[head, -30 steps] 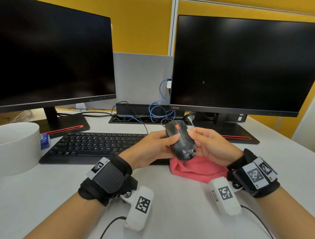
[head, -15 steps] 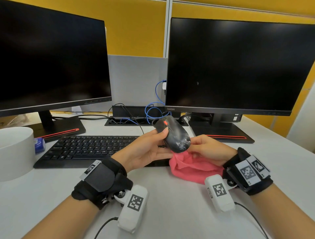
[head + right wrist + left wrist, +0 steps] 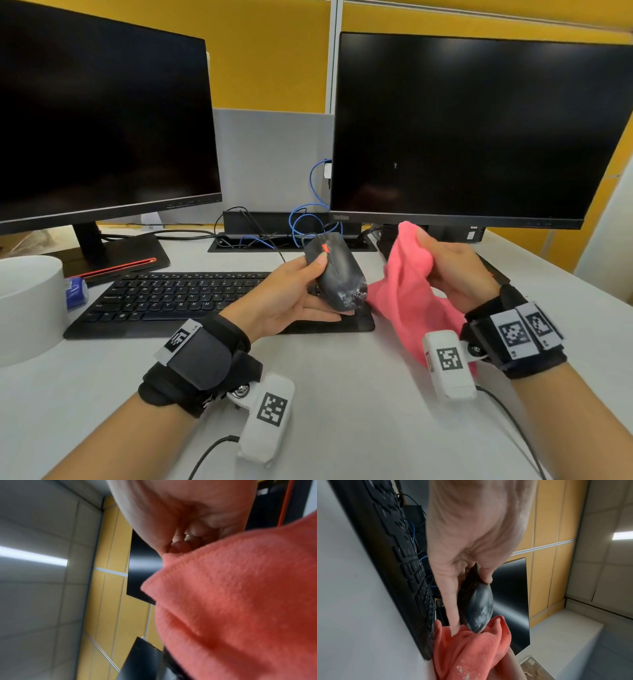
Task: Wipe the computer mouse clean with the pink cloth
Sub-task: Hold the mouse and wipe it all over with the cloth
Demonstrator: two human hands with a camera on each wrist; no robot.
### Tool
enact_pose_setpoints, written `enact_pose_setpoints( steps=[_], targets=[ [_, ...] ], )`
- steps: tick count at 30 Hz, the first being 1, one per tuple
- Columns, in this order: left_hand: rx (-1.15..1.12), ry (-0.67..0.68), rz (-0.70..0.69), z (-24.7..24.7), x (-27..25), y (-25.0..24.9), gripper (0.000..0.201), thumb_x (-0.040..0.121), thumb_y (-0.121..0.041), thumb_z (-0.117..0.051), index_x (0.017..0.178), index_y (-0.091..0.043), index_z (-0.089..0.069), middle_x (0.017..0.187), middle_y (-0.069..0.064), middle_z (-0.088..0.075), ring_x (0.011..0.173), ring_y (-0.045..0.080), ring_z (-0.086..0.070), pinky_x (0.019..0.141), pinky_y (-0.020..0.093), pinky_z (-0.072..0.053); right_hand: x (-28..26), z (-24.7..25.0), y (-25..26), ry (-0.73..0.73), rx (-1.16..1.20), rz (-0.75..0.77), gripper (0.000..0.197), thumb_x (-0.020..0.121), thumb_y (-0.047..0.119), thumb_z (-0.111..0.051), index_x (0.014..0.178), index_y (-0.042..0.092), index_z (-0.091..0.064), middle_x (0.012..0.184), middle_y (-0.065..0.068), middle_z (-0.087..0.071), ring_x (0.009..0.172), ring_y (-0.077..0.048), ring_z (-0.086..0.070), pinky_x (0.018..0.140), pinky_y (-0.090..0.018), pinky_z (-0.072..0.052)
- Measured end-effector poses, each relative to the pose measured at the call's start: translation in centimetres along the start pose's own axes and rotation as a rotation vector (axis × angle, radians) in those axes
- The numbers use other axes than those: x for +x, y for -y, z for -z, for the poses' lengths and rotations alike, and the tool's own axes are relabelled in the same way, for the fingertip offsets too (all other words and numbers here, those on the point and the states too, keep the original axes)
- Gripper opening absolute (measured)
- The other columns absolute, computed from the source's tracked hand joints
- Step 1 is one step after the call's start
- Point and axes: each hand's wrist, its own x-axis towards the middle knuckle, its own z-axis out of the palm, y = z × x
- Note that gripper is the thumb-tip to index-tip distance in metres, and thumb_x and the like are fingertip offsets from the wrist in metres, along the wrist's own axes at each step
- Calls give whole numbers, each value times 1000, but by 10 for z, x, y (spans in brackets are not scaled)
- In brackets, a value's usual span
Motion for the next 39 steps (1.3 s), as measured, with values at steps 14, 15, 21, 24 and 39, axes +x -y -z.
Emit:
enact_pose_setpoints(
  steps=[14,15,21,24,39],
  targets=[
    [52,132,-1,-5,-5,3,37,100,-20,-52,136,-20,-48,124,14,-67,96,39,-70,83,41,-60,-5,-6,6,-99,-438,433,28,86,20,-68,80,-4,-57,70,-22,-55,63,-18,-48,57,-27,-40],
    [62,133,-3,-5,-5,2,37,100,-22,-52,136,-21,-48,123,14,-68,94,38,-71,80,39,-61,-4,-4,6,-133,-440,416,31,87,21,-66,78,-6,-54,68,-18,-50,63,-19,-45,59,-30,-38],
    [111,138,-9,-7,-9,0,39,99,-25,-53,137,-25,-44,116,10,-70,89,32,-73,72,35,-61,3,6,15,82,111,-95,25,95,27,-59,87,4,-65,70,-7,-63,71,-18,-61,58,-26,-53],
    [126,134,-12,-6,-8,-1,40,98,-23,-55,137,-25,-44,120,14,-69,93,34,-72,73,36,-61,3,12,28,88,312,-121,19,96,26,-57,88,10,-65,74,-1,-64,62,-7,-64,53,-18,-55],
    [143,196,14,-6,-7,2,36,103,-33,-44,139,-29,-43,125,14,-67,104,40,-68,72,38,-61,-38,1,51,48,-120,584,17,97,15,-57,103,8,-72,98,-19,-70,87,-21,-67,82,-35,-54]
  ],
)
